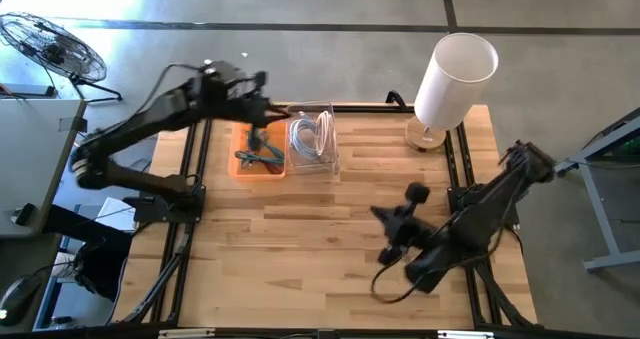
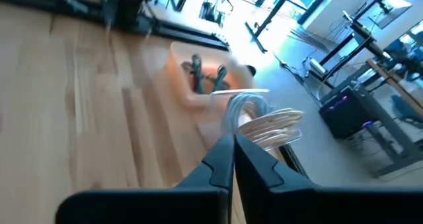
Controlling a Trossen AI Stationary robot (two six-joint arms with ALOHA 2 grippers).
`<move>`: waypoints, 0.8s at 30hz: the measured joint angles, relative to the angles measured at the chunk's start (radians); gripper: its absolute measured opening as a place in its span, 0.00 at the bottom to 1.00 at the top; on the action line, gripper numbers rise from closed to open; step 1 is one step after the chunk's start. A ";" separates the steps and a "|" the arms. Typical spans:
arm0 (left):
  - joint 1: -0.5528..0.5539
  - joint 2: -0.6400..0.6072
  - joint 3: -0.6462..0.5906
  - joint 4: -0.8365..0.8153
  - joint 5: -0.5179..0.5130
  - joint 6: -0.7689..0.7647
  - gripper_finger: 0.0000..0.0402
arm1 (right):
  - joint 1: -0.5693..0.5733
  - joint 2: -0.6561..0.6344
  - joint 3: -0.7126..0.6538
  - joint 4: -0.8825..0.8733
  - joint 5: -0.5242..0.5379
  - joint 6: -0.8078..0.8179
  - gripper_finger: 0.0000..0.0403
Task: Pick & Place USB Port
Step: Return to Home Position
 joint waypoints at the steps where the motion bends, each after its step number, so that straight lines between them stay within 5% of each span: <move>1: -0.022 -0.036 0.000 -0.031 -0.032 0.003 0.01 | 0.000 -0.032 0.000 -0.011 -0.001 0.002 0.01; 11: -0.288 -0.410 -0.030 -0.254 -0.314 0.003 0.00 | -0.007 -0.271 0.000 -0.135 -0.069 0.014 0.00; 18: -0.348 -0.655 -0.224 -0.254 -0.444 -0.024 0.00 | -0.004 -0.411 0.000 -0.189 -0.135 0.030 0.00; 24: -0.346 -0.859 -0.428 -0.213 -0.446 -0.051 0.00 | -0.004 -0.546 -0.035 -0.247 -0.160 0.033 0.00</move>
